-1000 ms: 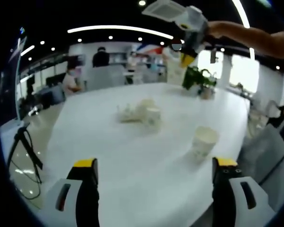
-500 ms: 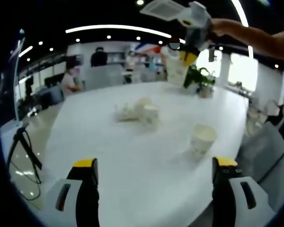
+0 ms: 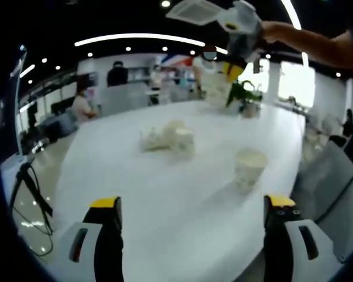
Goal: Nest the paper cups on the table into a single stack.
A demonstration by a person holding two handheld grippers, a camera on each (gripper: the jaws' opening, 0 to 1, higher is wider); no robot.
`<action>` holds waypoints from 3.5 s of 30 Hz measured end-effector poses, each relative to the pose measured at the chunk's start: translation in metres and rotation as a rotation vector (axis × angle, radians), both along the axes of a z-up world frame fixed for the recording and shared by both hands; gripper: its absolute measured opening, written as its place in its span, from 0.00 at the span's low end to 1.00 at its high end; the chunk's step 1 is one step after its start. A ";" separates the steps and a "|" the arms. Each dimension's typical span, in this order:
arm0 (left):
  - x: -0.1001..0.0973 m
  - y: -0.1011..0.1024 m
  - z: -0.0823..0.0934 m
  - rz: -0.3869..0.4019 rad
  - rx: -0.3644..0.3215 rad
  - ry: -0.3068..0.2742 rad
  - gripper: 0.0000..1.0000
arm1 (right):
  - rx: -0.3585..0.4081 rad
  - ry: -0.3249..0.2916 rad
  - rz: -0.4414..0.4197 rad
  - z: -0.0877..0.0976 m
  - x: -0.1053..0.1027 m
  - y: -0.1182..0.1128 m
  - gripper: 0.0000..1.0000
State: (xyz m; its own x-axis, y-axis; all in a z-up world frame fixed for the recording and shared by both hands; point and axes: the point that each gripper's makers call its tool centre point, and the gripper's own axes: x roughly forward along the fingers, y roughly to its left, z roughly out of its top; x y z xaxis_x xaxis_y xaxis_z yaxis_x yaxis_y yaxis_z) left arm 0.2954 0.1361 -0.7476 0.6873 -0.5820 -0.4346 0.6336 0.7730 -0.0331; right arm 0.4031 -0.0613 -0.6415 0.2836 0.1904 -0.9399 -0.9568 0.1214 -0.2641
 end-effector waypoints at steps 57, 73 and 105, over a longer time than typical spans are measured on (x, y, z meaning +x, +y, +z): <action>-0.010 -0.013 -0.016 -0.001 -0.008 0.065 0.98 | -0.004 0.058 0.063 -0.021 -0.096 0.022 0.00; -0.013 -0.016 -0.020 0.003 -0.019 0.072 0.98 | -0.036 0.070 0.112 -0.027 -0.123 0.029 0.00; -0.017 -0.016 -0.022 -0.004 -0.015 0.087 0.98 | -0.009 0.132 0.115 -0.052 -0.126 0.036 0.00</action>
State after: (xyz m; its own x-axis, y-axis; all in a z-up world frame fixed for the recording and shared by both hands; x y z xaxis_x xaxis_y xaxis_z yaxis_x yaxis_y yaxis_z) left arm 0.2789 0.1203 -0.7697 0.6453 -0.5915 -0.4835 0.6306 0.7696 -0.0999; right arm 0.2767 -0.0254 -0.6934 0.1348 0.2056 -0.9693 -0.9906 0.0071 -0.1363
